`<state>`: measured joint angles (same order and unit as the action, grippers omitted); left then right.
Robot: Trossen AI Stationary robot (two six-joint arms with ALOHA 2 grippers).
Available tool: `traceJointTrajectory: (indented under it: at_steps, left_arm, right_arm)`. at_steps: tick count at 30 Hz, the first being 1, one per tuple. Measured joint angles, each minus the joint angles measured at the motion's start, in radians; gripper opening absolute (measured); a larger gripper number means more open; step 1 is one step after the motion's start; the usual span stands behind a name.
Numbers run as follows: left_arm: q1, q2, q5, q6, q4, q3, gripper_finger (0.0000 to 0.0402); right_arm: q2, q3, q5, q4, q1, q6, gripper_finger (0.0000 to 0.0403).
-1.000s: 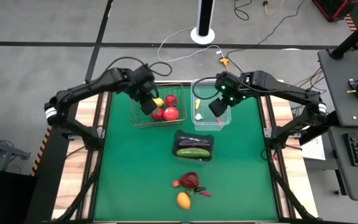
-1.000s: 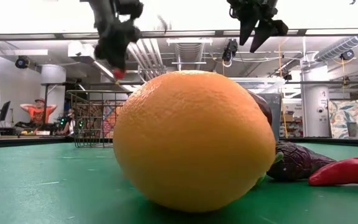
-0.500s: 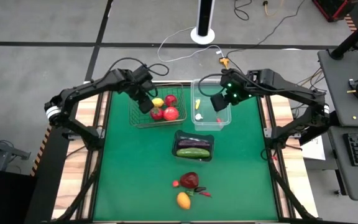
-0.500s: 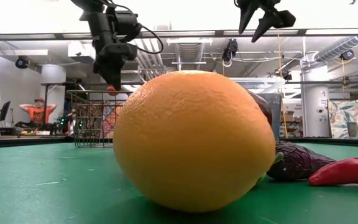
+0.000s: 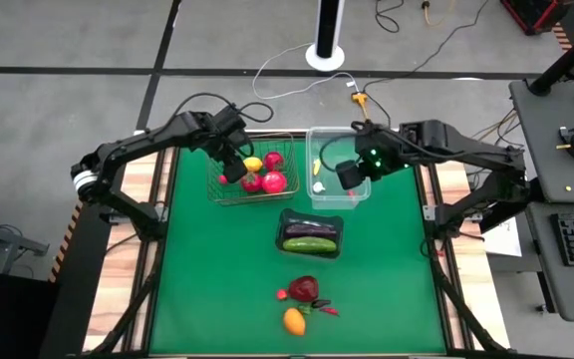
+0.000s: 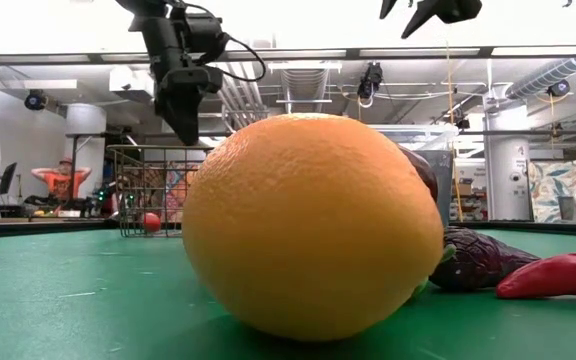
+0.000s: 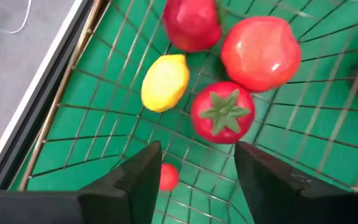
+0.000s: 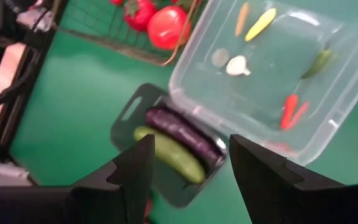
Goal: Sort produce into baskets
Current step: Put the red chili pepper into the transparent bin
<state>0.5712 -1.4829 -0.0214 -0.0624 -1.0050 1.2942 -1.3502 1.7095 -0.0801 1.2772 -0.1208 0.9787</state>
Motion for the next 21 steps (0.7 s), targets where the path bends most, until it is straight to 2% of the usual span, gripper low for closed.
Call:
traceJointTrajectory:
  at_steps: [8,13,21]
  left_arm:
    - [-0.106,0.099,0.014,0.03,0.048,0.0,0.019]
    - [-0.221,0.189,0.016,0.065,0.12,0.001,0.019]
    - [-0.434,0.314,0.016,0.212,0.256,0.001,0.019]
  right_arm:
    - [0.0,-0.003,0.001,0.001,0.199,0.158,0.0199]
    - [-0.017,-0.005,0.001,0.002,0.336,0.278,0.0199]
    - [-0.084,-0.008,0.01,0.001,0.519,0.338,0.0199]
